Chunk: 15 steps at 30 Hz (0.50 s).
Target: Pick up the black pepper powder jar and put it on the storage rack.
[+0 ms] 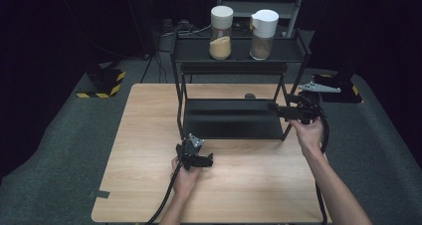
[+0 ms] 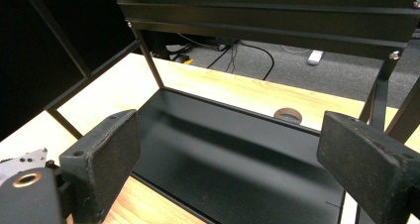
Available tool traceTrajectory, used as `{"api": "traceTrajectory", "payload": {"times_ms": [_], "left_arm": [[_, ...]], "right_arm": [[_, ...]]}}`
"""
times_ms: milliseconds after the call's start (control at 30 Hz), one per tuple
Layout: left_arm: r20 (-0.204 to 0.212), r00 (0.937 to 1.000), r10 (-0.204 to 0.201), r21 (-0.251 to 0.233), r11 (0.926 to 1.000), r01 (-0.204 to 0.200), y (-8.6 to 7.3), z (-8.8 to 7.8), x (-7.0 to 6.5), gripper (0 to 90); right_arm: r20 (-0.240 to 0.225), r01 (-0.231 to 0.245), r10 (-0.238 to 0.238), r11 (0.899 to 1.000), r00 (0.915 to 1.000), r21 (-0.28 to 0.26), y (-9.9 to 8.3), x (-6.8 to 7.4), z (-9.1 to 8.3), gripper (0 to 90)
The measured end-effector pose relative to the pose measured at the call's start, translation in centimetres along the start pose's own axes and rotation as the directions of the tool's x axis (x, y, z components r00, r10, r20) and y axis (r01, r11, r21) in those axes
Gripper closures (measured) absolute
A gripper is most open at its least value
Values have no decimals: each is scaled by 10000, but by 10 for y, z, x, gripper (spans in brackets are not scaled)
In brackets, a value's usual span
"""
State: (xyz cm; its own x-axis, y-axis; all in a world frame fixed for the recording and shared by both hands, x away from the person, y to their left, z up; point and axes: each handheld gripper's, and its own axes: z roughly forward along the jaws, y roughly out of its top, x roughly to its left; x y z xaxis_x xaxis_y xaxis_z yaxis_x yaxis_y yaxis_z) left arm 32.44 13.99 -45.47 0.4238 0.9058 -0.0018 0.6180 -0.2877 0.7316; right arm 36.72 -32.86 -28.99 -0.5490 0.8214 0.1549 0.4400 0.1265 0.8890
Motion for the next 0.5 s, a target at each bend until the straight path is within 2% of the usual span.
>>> {"api": "traceTrajectory", "payload": {"times_ms": [500], "left_arm": [[0,10000,3,1,10000,-3,0,0,0,61]], "right_arm": [[39,-72,71,9998,10000,164,-14,0,7,92]]}}
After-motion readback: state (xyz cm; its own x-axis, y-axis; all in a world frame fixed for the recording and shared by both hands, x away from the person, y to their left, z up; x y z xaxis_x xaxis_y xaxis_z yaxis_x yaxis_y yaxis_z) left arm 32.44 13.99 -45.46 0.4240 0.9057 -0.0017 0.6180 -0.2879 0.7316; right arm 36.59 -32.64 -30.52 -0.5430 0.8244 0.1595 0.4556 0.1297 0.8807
